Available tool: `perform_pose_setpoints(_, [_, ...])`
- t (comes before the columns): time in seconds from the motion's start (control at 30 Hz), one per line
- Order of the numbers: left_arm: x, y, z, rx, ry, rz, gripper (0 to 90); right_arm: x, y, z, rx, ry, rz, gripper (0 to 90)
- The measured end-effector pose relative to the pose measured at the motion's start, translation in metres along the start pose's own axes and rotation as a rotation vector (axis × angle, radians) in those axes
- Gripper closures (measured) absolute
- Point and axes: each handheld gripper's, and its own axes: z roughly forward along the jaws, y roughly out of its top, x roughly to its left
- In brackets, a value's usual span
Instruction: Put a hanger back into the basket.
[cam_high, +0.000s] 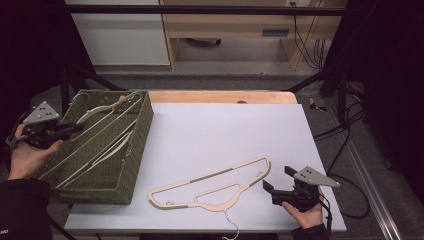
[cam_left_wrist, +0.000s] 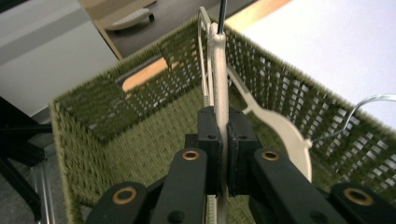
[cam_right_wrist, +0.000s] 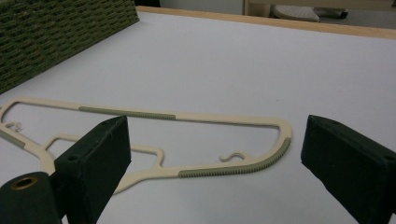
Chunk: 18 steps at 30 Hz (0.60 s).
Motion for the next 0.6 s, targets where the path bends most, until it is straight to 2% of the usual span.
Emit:
perform_pose_setpoints(0.23, [-0.007, -0.02, 0.016, 0.021, -0.006, -0.01, 86.1, 0.0, 0.0, 0.001, 0.001, -0.001, -0.003, 8.9])
perform_pose_setpoints(0.4, [-0.014, -0.032, 0.03, 0.06, -0.008, -0.004, 86.1, 0.001, -0.001, 0.001, 0.007, -0.001, -0.004, 8.9])
perform_pose_setpoints(0.5, [-0.019, -0.037, 0.035, 0.055, -0.007, -0.018, 86.0, 0.001, -0.001, 0.001, 0.007, -0.001, -0.003, 8.9])
perform_pose_setpoints(0.6, [-0.022, -0.037, 0.038, 0.101, -0.024, -0.006, 85.0, 0.002, -0.001, 0.002, 0.009, -0.003, 0.003, 9.0])
